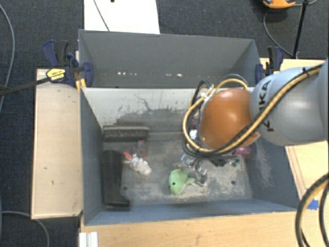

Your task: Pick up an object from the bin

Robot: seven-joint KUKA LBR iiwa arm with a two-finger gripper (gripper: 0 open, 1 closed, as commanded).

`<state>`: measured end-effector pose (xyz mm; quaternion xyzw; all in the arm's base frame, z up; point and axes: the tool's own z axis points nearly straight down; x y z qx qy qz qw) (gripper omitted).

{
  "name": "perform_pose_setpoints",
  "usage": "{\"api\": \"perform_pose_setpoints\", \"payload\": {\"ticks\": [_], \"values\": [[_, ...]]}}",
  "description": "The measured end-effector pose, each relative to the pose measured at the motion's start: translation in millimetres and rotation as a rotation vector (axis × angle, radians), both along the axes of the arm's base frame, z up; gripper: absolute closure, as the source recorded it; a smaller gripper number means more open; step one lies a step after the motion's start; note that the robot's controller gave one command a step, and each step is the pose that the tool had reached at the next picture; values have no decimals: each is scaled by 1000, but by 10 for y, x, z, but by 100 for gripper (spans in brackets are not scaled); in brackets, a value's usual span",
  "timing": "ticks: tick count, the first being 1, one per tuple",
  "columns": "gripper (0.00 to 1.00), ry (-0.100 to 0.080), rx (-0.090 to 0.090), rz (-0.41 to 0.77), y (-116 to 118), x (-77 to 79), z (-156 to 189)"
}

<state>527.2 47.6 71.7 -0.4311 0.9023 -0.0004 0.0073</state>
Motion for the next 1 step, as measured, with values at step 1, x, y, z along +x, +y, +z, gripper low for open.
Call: {"api": "perform_pose_setpoints", "payload": {"ticks": [1], "values": [[100,-1,2,-25,-84,55,-1]]}}
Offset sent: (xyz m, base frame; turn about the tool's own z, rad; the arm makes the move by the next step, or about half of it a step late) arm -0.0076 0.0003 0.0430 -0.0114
